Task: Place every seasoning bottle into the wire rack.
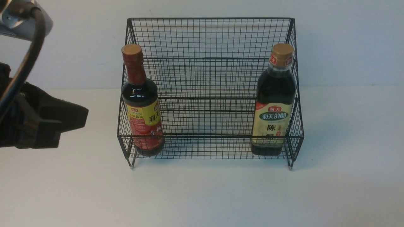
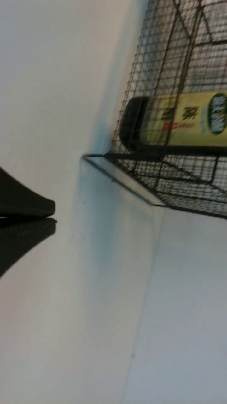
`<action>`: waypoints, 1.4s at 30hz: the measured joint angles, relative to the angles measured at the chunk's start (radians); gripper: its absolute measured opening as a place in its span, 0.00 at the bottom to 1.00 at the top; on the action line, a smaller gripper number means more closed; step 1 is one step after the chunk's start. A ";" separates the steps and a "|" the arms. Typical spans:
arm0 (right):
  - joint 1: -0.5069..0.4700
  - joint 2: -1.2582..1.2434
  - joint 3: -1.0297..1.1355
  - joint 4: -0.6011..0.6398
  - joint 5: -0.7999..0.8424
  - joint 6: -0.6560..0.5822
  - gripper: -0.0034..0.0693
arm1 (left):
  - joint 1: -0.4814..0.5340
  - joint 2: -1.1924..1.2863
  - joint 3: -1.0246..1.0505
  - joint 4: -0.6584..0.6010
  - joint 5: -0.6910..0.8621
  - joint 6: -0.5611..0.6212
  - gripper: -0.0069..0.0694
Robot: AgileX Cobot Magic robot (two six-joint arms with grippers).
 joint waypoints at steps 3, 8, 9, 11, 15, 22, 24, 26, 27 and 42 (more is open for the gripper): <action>-0.033 0.000 0.012 -0.002 -0.009 0.000 0.03 | 0.000 0.000 0.000 0.000 0.030 0.000 0.09; -0.058 0.000 0.014 -0.003 -0.027 0.000 0.03 | 0.000 0.000 0.000 0.000 0.050 0.000 0.09; -0.060 0.000 0.015 -0.003 -0.033 0.000 0.03 | 0.000 0.000 0.000 0.000 0.050 0.000 0.09; -0.062 0.000 0.015 -0.003 -0.034 0.000 0.03 | 0.000 0.000 0.000 0.000 0.050 0.000 0.09; -0.062 0.000 0.015 -0.003 -0.035 0.000 0.03 | 0.000 -0.001 0.000 0.000 0.050 0.000 0.09; -0.062 0.000 0.015 -0.003 -0.035 0.000 0.03 | 0.000 -0.059 0.000 0.068 0.068 -0.002 0.09; -0.062 0.000 0.015 -0.003 -0.035 0.000 0.03 | 0.000 -0.103 0.000 0.112 0.076 -0.004 0.09; -0.062 0.000 0.015 -0.003 -0.035 0.000 0.03 | 0.000 -0.156 0.000 0.141 0.091 -0.018 0.09; -0.062 0.000 0.015 -0.003 -0.035 0.000 0.03 | 0.000 -0.179 0.000 0.148 0.091 -0.032 0.09; -0.062 0.000 0.016 -0.003 -0.038 0.000 0.03 | 0.000 -0.725 0.338 0.158 -0.222 -0.091 0.09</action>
